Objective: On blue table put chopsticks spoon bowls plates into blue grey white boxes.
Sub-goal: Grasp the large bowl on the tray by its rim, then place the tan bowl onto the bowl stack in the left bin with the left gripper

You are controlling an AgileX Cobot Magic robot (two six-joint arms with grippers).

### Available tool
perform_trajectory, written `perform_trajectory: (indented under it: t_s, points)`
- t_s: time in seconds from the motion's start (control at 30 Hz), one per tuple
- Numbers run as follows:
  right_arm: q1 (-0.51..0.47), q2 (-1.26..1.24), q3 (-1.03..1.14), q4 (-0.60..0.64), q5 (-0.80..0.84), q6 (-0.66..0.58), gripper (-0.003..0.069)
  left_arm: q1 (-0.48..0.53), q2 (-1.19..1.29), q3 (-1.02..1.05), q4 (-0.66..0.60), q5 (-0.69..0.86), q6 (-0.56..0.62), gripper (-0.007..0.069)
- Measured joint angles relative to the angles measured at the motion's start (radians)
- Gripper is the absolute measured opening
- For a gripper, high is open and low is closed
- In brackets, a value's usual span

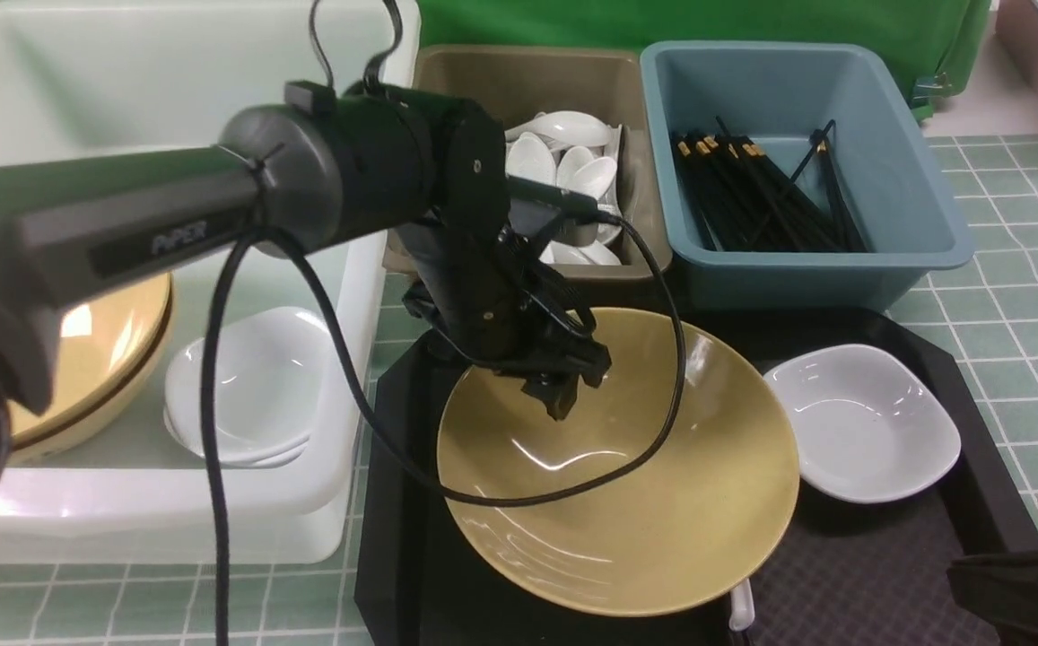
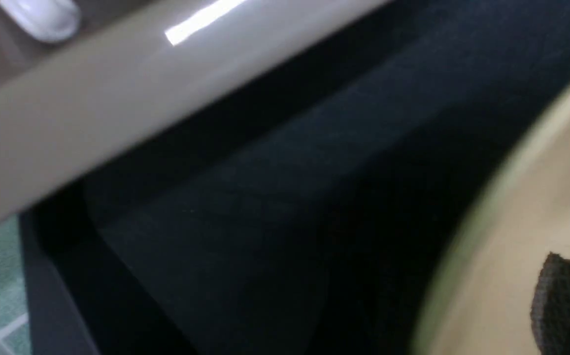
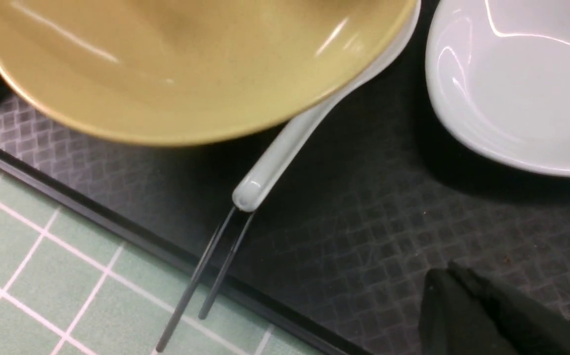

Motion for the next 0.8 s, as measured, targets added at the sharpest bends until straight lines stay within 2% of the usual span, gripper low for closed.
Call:
perform_trajectory:
  t_s: [0.2,0.43,0.5,0.63,0.7,0.8]
  points:
    - [0.000,0.000,0.000,0.000,0.000,0.000,0.0050,0.001,0.014,-0.006,0.013,0.022,0.027,0.0193]
    - [0.000,0.000,0.000,0.001,0.000,0.000,0.0055,-0.004,-0.070,-0.034,-0.024,0.096,0.052,0.0029]
    - [0.000,0.000,0.000,0.001,0.000,0.000,0.0056,-0.004,-0.118,-0.034,-0.022,0.098,0.072,0.0005]
    - [0.000,0.000,0.000,0.001,0.000,0.000,0.0060,0.034,-0.243,-0.032,-0.019,0.083,0.122,0.0006]
    - [0.000,0.000,0.000,0.001,0.000,0.000,0.0062,0.077,-0.316,-0.032,-0.056,0.076,0.145,0.0006]
    - [0.000,0.000,0.000,0.001,-0.001,0.000,0.0068,0.194,-0.428,-0.032,-0.088,0.099,0.162,0.0006]
